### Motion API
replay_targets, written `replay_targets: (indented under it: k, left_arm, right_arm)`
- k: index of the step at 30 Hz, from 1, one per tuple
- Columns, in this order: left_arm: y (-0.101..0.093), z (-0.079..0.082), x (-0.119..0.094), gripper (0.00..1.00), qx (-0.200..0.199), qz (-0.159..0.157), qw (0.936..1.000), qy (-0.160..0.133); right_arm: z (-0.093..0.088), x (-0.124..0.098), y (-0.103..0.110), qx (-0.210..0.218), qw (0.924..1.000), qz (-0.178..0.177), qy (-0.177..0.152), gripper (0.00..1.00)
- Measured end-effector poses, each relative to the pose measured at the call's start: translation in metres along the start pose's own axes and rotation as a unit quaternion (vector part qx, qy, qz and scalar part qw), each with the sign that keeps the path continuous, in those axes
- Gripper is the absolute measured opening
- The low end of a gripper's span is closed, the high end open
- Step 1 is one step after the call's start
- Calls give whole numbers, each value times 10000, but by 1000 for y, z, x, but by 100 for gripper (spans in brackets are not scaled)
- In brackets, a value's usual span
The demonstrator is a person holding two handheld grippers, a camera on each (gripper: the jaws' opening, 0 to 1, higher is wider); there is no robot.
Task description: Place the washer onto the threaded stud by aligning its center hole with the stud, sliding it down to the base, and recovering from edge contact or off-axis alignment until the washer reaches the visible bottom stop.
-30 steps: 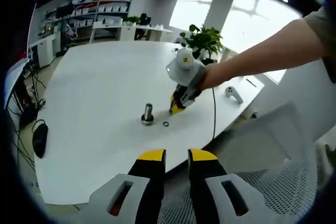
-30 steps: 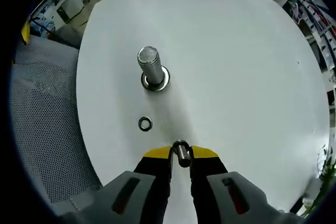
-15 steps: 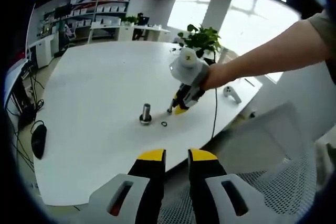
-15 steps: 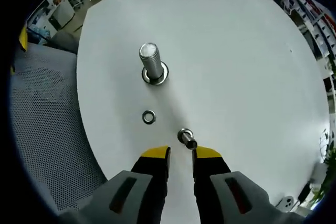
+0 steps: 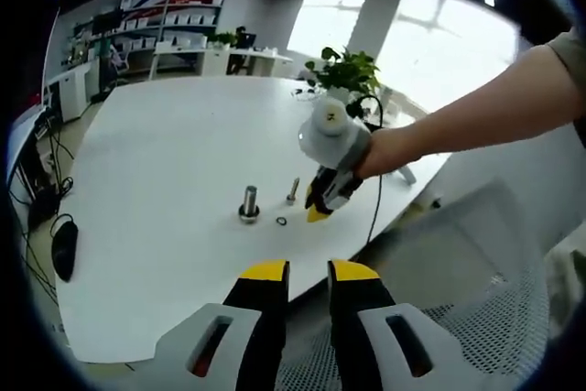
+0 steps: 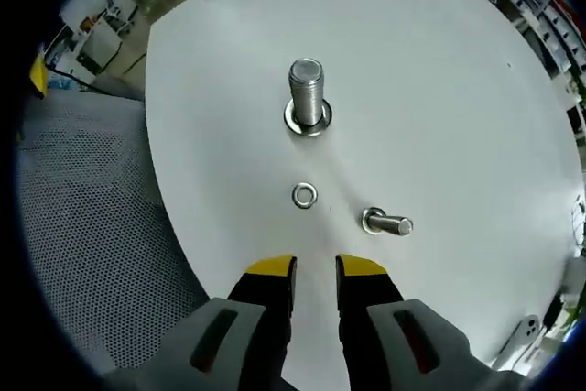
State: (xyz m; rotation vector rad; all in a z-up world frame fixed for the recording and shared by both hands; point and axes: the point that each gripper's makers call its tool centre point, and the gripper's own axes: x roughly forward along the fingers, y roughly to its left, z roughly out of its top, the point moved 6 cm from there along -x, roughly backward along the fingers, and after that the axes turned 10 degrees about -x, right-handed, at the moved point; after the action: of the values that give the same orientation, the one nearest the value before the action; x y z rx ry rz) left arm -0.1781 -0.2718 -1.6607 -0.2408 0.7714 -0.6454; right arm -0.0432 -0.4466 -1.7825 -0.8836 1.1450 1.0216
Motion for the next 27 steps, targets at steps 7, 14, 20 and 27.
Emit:
replay_targets:
  k: [7, 14, 20, 27]
  left_arm:
    - [-1, -2, 1, 14, 89, -19, 9999, 82]
    - [-1, -1, 0, 14, 68, 9, 10000, 56]
    - [0, -1, 1, 14, 38, 39, 10000, 30]
    - [1, 0, 2, 14, 27, 47, 10000, 20]
  right_arm:
    - [22, 6, -1, 81, 9998, -78, -169, 20]
    - [31, 18, 1, -49, 9996, -122, -256, 21]
    - [34, 22, 3, -4, 9995, -146, -266, 20]
    - [35, 22, 1, -99, 9995, -44, -285, 19]
